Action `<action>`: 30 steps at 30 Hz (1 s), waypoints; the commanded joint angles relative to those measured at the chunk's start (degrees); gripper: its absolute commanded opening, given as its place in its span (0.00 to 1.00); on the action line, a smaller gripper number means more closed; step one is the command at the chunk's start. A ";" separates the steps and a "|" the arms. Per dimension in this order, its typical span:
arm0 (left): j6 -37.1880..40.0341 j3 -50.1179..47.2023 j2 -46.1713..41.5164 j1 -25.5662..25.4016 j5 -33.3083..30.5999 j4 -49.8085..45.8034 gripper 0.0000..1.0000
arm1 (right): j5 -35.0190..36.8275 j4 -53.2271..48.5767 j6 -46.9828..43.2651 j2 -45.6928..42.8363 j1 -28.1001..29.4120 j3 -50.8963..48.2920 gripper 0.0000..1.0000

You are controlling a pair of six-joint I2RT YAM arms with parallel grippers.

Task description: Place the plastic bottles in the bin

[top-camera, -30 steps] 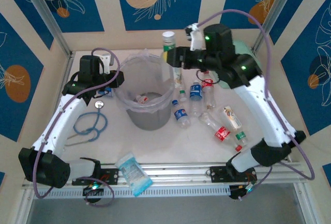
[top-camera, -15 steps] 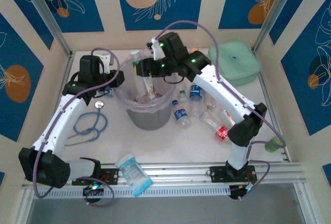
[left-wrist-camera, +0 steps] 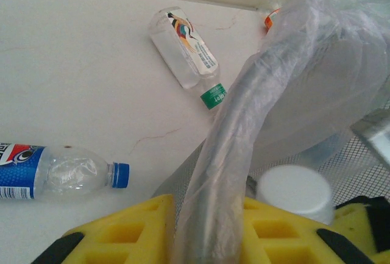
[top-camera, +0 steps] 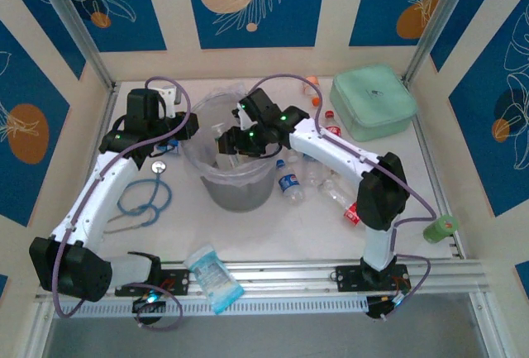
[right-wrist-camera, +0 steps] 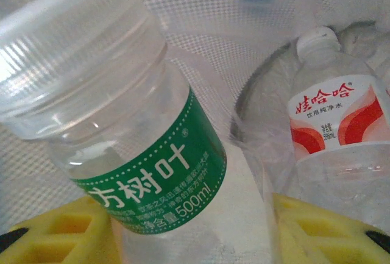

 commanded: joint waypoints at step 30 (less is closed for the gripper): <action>-0.10 -0.58 -0.95 0.95 0.30 -0.50 0.27 | 12.26 -22.87 -12.99 -0.49 4.71 19.14 0.85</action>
